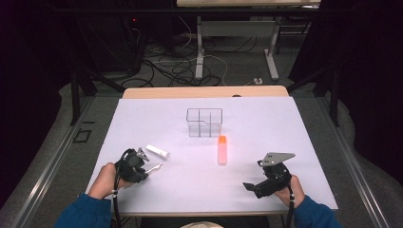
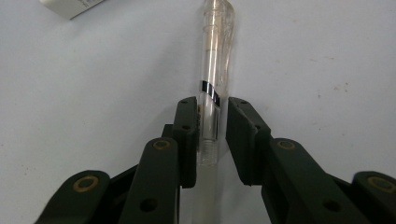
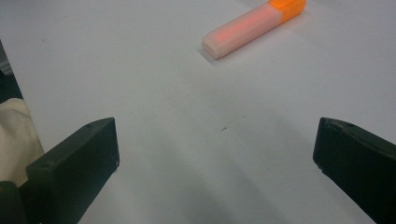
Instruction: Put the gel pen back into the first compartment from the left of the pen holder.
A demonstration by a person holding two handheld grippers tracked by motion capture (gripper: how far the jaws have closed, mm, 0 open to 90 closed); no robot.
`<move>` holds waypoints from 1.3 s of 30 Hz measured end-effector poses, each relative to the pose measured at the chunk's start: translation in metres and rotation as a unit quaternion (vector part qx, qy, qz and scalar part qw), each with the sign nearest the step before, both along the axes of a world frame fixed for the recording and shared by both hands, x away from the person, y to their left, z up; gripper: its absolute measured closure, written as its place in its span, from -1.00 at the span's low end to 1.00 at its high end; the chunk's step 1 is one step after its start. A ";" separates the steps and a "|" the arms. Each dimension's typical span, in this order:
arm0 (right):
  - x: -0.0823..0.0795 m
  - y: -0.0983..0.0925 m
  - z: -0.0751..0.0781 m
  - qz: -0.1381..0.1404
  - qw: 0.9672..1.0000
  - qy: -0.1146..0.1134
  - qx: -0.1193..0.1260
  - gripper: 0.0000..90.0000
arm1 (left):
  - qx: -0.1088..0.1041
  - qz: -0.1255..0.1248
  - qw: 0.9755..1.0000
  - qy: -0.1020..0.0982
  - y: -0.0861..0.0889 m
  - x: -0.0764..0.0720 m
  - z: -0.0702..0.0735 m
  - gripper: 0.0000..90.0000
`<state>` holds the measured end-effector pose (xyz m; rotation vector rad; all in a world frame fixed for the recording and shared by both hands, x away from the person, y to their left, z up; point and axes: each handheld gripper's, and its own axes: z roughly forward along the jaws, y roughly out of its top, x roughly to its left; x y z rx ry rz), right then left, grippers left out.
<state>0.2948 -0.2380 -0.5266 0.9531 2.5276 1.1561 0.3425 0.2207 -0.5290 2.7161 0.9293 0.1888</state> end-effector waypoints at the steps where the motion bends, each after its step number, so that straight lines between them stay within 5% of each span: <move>1: 0.001 0.000 -0.001 0.000 1.000 -0.005 0.005 -1.00 | 0.001 -0.002 1.000 0.006 -0.001 0.001 0.000 0.70; 8: 0.001 0.000 -0.001 0.001 1.000 -0.003 0.002 -1.00 | 0.016 -0.003 1.000 0.018 -0.006 0.004 0.001 0.77; 22: 0.000 0.000 0.000 -0.004 1.000 -0.006 0.004 -1.00 | -0.070 0.001 0.998 -0.010 0.005 -0.001 0.010 0.77; 30: 0.000 0.000 0.000 -0.007 1.000 -0.007 0.004 -1.00 | -0.129 0.008 0.991 -0.045 0.006 -0.003 0.015 0.77; 33: 0.000 -0.001 0.000 -0.007 1.000 -0.009 0.006 -1.00 | -0.138 0.013 0.989 -0.056 0.005 -0.004 0.015 0.77; 36: 0.000 -0.001 0.000 -0.006 1.000 -0.007 0.005 -1.00 | -0.158 0.020 0.984 -0.080 0.003 -0.005 0.015 0.77; 39: 0.000 -0.001 0.000 -0.006 1.000 -0.008 0.005 -1.00 | -0.160 0.022 0.983 -0.084 0.002 -0.006 0.016 0.77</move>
